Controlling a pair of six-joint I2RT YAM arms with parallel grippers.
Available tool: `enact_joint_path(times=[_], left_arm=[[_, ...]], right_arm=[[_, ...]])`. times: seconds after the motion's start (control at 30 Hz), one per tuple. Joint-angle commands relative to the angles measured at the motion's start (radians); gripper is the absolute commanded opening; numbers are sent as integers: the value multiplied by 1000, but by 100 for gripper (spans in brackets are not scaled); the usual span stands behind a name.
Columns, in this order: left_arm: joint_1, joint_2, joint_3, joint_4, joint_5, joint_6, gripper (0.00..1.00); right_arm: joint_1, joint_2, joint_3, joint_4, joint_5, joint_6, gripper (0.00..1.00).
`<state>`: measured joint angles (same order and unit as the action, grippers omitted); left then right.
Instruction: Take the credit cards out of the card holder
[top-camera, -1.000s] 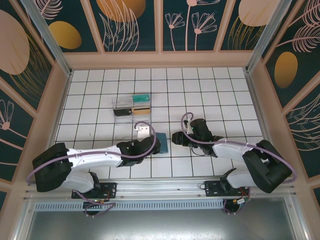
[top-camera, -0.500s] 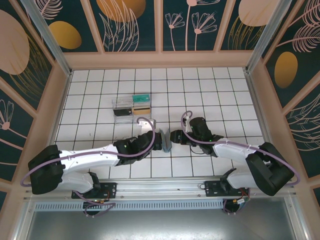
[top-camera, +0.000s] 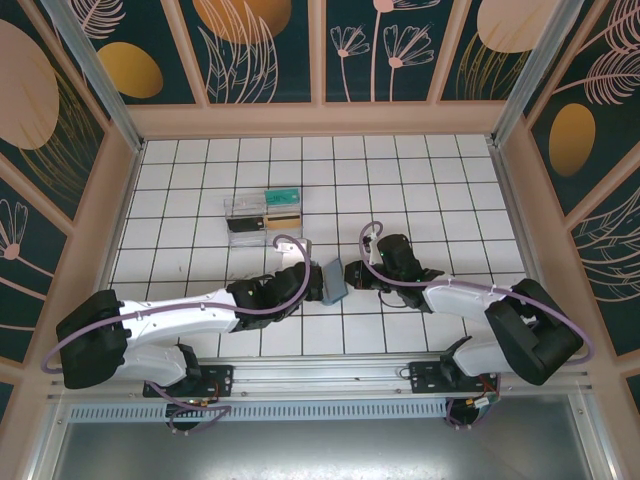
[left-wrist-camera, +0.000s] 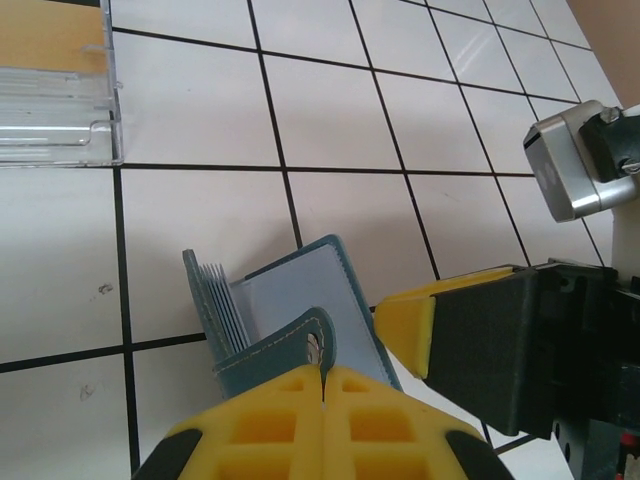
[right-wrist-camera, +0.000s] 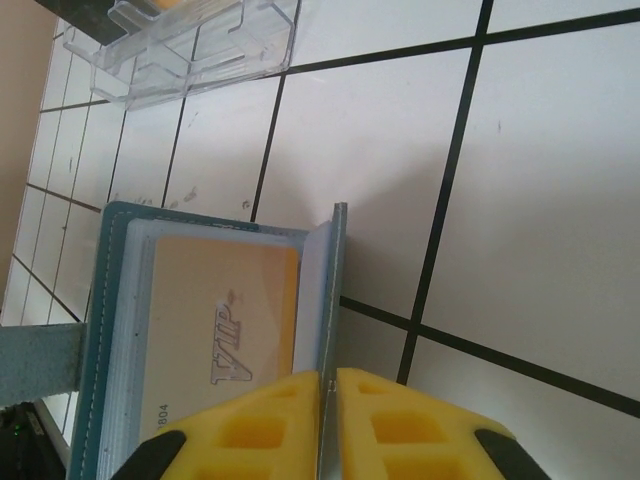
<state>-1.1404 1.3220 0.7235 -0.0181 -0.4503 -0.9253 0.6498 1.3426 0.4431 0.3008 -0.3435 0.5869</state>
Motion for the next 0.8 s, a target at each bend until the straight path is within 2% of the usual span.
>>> enact_joint_path(times=[0.0, 0.1, 0.2, 0.63, 0.77], left_arm=[[4, -7, -19, 13, -13, -16, 0], [4, -5, -25, 14, -13, -22, 0], [4, -6, -29, 14, -14, -21, 0], [4, 5, -32, 13, -13, -23, 0], [4, 10, -32, 14, -11, -23, 0]], right_arm=[[8, 2, 10, -11, -4, 5, 13], [8, 2, 8, 0, -17, 12, 19], [7, 7, 7, 19, -47, 21, 30], [13, -34, 14, 37, -84, 31, 41], [17, -29, 16, 39, -84, 27, 42]])
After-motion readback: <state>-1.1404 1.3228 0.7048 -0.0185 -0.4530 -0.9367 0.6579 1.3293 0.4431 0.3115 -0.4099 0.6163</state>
